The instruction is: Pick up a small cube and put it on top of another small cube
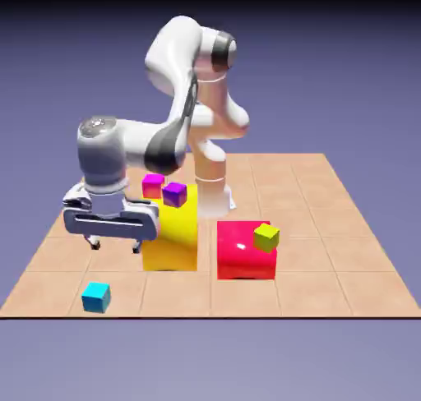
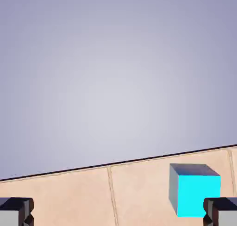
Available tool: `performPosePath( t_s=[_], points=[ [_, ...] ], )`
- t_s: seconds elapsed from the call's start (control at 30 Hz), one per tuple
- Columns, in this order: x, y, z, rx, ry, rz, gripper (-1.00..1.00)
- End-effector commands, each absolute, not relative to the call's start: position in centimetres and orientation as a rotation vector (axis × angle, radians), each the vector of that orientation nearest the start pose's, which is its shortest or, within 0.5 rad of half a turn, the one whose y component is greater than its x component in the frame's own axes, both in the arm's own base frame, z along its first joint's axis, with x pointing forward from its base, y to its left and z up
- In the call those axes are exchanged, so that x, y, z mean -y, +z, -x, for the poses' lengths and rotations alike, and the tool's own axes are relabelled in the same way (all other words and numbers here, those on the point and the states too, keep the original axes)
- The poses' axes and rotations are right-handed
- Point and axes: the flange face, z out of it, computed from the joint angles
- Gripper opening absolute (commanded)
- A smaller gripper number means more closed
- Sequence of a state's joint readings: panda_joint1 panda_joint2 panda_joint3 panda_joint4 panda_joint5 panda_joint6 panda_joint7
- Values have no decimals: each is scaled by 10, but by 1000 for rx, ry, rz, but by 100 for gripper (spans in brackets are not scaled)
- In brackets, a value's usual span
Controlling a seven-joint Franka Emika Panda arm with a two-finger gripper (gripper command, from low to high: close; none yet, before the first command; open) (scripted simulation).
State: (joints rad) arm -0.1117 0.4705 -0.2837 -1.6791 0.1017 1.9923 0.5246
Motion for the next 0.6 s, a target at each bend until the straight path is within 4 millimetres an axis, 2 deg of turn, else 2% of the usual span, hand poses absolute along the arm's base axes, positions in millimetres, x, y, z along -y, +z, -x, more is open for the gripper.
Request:
performPosePath(
  t_s=[0.0,0.3,0.57],
  points=[
    [236,320,-615,-1460,259,2835,0],
    [287,252,-627,-1498,677,2840,0],
    [312,188,-623,-1476,1065,2810,0]
  ],
)
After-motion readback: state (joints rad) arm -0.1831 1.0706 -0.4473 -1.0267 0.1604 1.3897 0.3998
